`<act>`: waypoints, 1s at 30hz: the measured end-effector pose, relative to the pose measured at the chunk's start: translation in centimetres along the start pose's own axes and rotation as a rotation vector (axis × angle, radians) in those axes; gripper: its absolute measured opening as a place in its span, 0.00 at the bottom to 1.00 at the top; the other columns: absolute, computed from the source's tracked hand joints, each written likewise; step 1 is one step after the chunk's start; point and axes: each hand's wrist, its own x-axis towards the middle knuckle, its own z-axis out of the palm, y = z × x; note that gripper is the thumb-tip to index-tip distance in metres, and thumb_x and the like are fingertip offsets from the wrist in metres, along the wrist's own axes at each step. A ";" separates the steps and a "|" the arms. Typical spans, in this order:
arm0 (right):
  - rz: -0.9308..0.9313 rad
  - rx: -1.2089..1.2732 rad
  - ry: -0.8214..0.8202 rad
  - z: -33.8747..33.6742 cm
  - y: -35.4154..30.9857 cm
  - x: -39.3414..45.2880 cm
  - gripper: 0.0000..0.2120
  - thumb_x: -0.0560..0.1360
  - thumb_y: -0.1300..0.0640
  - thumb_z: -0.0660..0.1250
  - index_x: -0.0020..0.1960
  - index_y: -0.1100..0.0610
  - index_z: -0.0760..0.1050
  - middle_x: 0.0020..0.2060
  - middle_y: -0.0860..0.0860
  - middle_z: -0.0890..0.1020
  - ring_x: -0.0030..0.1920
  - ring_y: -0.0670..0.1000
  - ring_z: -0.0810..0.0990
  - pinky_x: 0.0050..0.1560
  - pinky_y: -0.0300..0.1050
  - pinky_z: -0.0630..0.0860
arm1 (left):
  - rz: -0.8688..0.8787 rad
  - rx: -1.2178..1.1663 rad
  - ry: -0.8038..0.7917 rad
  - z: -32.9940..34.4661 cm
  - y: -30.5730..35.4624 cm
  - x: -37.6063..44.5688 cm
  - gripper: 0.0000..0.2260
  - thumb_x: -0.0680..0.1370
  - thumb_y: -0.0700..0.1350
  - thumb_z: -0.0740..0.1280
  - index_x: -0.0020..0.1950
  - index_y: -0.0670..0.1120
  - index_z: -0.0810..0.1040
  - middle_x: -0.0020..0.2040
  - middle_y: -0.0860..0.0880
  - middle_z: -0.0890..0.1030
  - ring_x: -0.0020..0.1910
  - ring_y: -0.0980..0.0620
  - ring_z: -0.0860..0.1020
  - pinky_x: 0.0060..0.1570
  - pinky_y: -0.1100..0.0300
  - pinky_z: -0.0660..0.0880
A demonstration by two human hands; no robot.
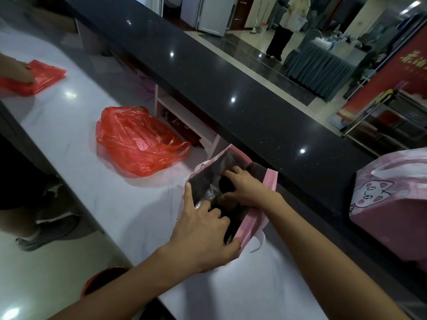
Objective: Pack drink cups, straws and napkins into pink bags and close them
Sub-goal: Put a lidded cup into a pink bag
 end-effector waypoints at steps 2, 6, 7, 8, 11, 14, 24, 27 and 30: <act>0.009 0.027 -0.003 0.5 0.0 0.2 0.34 0.73 0.43 0.73 0.74 0.50 0.65 0.68 0.53 0.69 0.64 0.55 0.71 0.63 0.50 0.74 | 0.000 0.002 0.003 0.1 0.0 0.0 0.30 0.77 0.68 0.45 0.52 0.53 0.80 0.50 0.54 0.81 0.58 0.51 0.75 0.69 0.28 0.33; 0.015 0.055 0.003 0.9 0.3 0.3 0.32 0.72 0.44 0.74 0.72 0.49 0.67 0.64 0.51 0.71 0.60 0.52 0.73 0.59 0.48 0.76 | -0.005 0.006 -0.005 0.1 -0.1 0.0 0.30 0.77 0.68 0.44 0.52 0.53 0.80 0.50 0.53 0.81 0.58 0.50 0.74 0.69 0.27 0.33; 0.020 0.064 0.008 0.9 0.3 0.3 0.32 0.72 0.44 0.74 0.72 0.49 0.67 0.63 0.51 0.72 0.59 0.52 0.74 0.58 0.47 0.76 | -0.004 0.004 -0.006 0.1 -0.1 0.1 0.30 0.77 0.68 0.44 0.52 0.53 0.80 0.51 0.53 0.81 0.59 0.50 0.74 0.68 0.27 0.33; 0.026 0.065 0.010 1.0 0.4 0.3 0.32 0.72 0.44 0.74 0.72 0.50 0.67 0.63 0.51 0.72 0.58 0.52 0.74 0.57 0.46 0.76 | -0.003 0.002 -0.006 0.1 -0.1 0.1 0.30 0.77 0.68 0.44 0.53 0.53 0.80 0.51 0.53 0.81 0.59 0.50 0.74 0.68 0.27 0.32; 0.040 0.061 -0.012 1.4 0.4 0.3 0.34 0.73 0.44 0.73 0.74 0.49 0.65 0.66 0.52 0.71 0.63 0.54 0.73 0.60 0.48 0.75 | 0.004 0.006 -0.010 0.2 -0.1 0.3 0.30 0.77 0.69 0.44 0.53 0.53 0.80 0.52 0.53 0.81 0.60 0.49 0.74 0.68 0.27 0.33; 0.071 0.101 -0.071 1.5 0.4 0.0 0.36 0.74 0.45 0.71 0.77 0.48 0.61 0.71 0.53 0.68 0.69 0.56 0.69 0.68 0.53 0.71 | 0.007 0.005 -0.007 0.3 -0.2 0.5 0.30 0.77 0.69 0.44 0.52 0.53 0.80 0.51 0.54 0.81 0.59 0.50 0.75 0.68 0.26 0.32; 0.069 0.120 -0.129 2.9 1.8 -1.7 0.34 0.71 0.56 0.75 0.73 0.47 0.68 0.69 0.50 0.72 0.65 0.54 0.74 0.64 0.52 0.76 | 0.025 -0.046 0.007 0.5 0.1 0.7 0.29 0.77 0.69 0.45 0.52 0.55 0.80 0.49 0.55 0.81 0.57 0.52 0.75 0.69 0.28 0.32; 0.050 0.145 -0.070 3.6 2.2 -2.2 0.32 0.72 0.56 0.75 0.73 0.48 0.69 0.68 0.50 0.72 0.65 0.53 0.73 0.66 0.49 0.73 | 0.026 -0.047 0.010 0.6 0.0 0.7 0.29 0.77 0.68 0.45 0.52 0.54 0.80 0.49 0.55 0.81 0.57 0.52 0.75 0.70 0.28 0.33; 0.034 0.180 -0.062 3.6 2.3 -2.4 0.31 0.73 0.57 0.73 0.74 0.47 0.68 0.70 0.50 0.71 0.68 0.53 0.71 0.69 0.48 0.70 | 0.028 -0.052 0.004 0.5 -0.1 0.8 0.28 0.77 0.67 0.47 0.53 0.53 0.80 0.49 0.54 0.81 0.57 0.51 0.75 0.70 0.29 0.34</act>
